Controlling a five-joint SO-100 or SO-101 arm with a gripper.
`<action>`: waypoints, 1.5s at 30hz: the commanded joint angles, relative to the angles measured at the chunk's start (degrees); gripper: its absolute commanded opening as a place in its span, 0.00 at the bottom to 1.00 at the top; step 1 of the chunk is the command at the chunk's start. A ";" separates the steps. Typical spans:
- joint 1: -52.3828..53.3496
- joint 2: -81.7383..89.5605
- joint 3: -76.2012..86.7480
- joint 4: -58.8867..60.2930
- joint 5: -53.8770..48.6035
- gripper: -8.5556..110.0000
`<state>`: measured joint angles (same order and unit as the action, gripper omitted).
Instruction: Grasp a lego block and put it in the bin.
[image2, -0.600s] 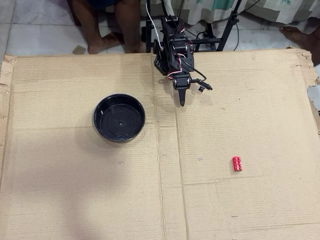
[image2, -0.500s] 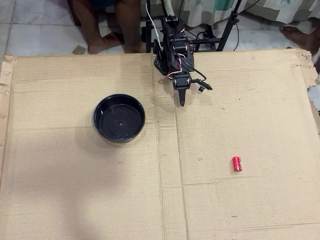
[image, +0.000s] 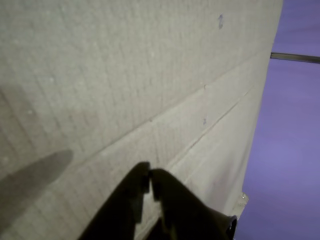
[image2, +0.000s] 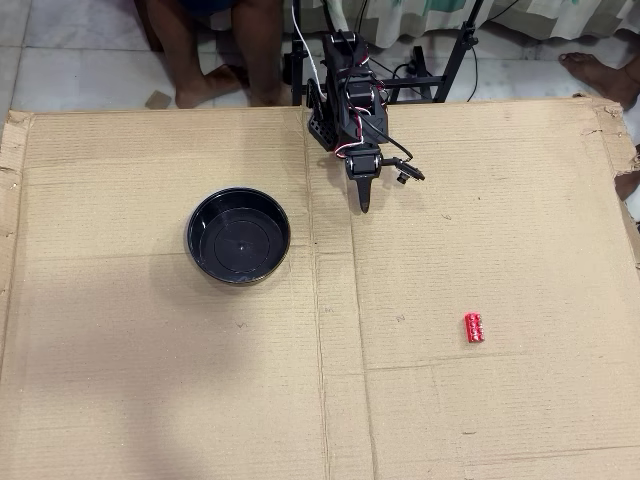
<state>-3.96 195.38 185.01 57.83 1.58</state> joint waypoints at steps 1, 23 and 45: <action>0.09 0.79 0.09 -0.62 -0.09 0.07; 0.44 0.79 -0.18 -0.70 3.08 0.07; -3.43 -0.35 -14.41 -0.62 25.14 0.31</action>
<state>-6.59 195.21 173.94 57.83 25.40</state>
